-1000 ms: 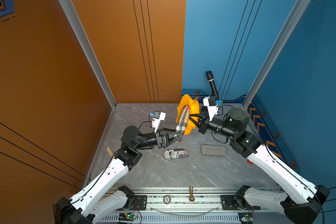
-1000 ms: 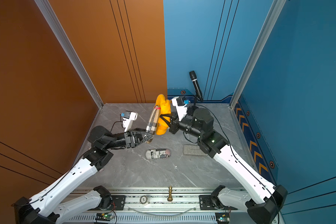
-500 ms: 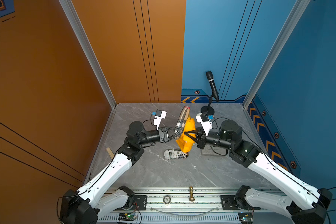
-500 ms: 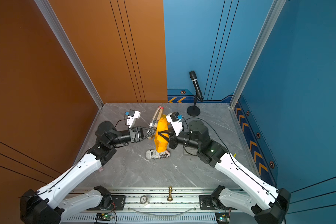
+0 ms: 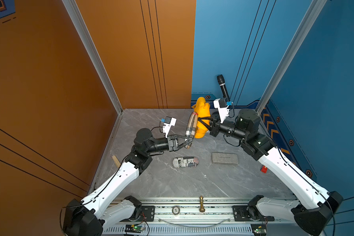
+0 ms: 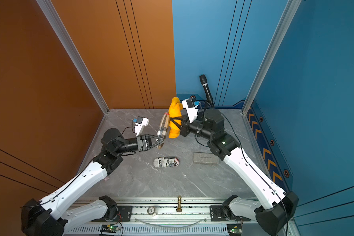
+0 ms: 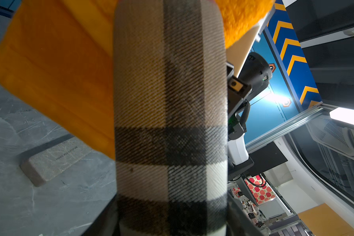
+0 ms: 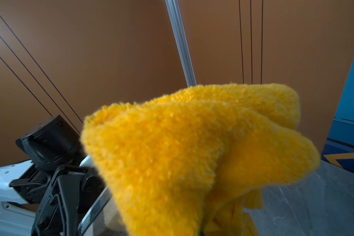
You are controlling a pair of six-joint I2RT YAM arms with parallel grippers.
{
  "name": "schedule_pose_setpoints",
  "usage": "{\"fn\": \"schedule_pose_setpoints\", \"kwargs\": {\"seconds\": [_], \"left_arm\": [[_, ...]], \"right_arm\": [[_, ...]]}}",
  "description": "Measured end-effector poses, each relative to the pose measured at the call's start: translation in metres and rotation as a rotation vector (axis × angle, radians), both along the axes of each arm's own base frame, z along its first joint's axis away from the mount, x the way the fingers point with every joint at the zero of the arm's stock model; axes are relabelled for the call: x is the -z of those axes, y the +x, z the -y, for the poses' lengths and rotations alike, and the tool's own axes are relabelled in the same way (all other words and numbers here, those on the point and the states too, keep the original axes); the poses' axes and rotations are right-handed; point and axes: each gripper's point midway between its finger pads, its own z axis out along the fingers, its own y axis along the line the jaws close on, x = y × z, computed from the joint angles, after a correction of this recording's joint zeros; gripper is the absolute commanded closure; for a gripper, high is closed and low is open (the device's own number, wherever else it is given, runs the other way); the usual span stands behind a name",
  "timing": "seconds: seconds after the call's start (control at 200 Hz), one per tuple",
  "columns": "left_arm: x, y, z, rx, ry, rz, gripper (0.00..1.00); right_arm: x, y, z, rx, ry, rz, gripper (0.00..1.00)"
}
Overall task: Wipe the eyeglass case
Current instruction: Wipe the dirt from the eyeglass case, then place the eyeglass case at the center of the board.
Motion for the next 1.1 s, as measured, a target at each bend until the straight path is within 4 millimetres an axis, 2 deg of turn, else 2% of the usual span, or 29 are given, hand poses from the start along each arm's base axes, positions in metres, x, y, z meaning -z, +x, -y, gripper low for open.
{"fn": "schedule_pose_setpoints", "kwargs": {"seconds": [0.11,0.27,0.37,0.486,0.586,0.701,0.871,0.971,1.096], "left_arm": [[-0.005,0.010,-0.001,-0.032,-0.026,0.008,0.63],[-0.007,0.033,-0.004,-0.109,-0.073,-0.003,0.63],[-0.002,0.051,-0.002,-0.168,-0.089,-0.015,0.64],[0.014,0.062,0.007,-0.209,-0.080,-0.050,0.64],[0.026,0.071,0.008,-0.253,-0.066,-0.072,0.63],[0.039,0.087,0.000,-0.345,-0.027,-0.089,0.60],[0.084,0.115,-0.010,-0.497,0.153,-0.151,0.62],[0.109,0.139,-0.009,-0.589,0.310,-0.217,0.63],[0.140,0.150,-0.021,-0.711,0.451,-0.285,0.61]], "right_arm": [[0.025,-0.029,-0.015,-0.050,-0.032,-0.037,1.00],[0.049,-0.045,-0.027,-0.081,-0.011,-0.117,1.00],[0.064,-0.058,-0.041,-0.149,0.025,-0.194,1.00],[0.062,-0.075,-0.057,-0.249,0.068,-0.234,1.00],[0.053,-0.079,-0.055,-0.279,0.094,-0.228,1.00],[0.043,-0.063,-0.030,-0.222,0.109,-0.216,1.00],[0.030,-0.007,0.041,0.027,0.123,-0.219,1.00],[0.043,0.025,0.073,0.155,0.107,-0.291,1.00],[0.086,0.053,0.093,0.246,0.065,-0.434,1.00]]}}
